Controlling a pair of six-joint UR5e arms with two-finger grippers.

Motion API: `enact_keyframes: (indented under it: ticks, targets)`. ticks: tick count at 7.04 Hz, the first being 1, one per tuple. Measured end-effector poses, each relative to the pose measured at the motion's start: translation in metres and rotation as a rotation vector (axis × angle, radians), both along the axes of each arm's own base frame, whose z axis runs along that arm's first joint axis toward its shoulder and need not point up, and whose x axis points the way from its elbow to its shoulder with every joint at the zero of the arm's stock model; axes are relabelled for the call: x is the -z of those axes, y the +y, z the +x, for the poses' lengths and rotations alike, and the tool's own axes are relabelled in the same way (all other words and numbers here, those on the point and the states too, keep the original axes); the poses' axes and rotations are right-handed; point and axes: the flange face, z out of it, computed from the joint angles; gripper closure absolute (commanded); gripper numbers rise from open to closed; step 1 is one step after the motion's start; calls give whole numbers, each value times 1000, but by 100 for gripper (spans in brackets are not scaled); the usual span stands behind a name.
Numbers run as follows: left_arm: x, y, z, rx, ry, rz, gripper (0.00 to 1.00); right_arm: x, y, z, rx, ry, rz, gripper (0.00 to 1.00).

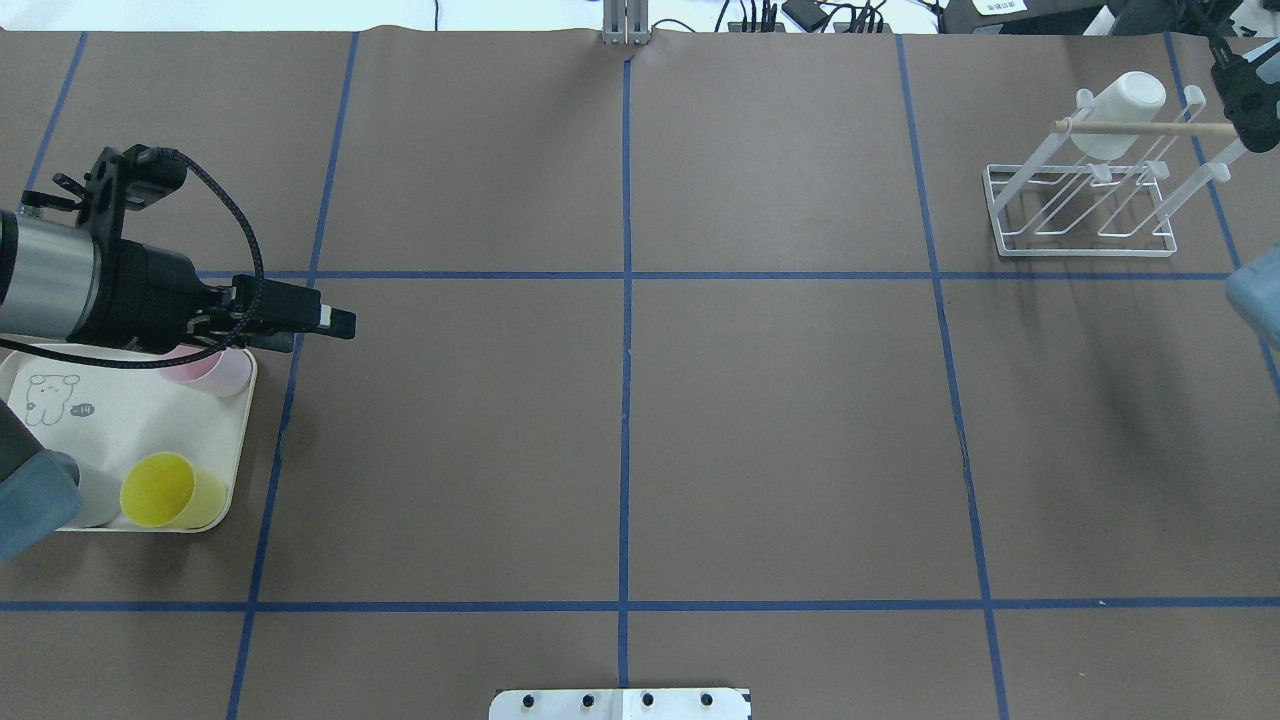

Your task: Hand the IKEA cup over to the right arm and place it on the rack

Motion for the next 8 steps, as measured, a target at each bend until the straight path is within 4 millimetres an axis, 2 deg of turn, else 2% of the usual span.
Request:
enact_keyframes:
  ticks: [2, 4, 8]
  targets:
    - [1, 0, -1, 3, 2, -1, 0, -11, -9, -2, 17, 10, 22, 98]
    - [1, 0, -1, 5, 3, -1, 0, -2, -17, -2, 19, 10, 41, 98]
    - [1, 0, -1, 5, 2, -2, 0, -7, -42, -5, 10, 80, 39, 95]
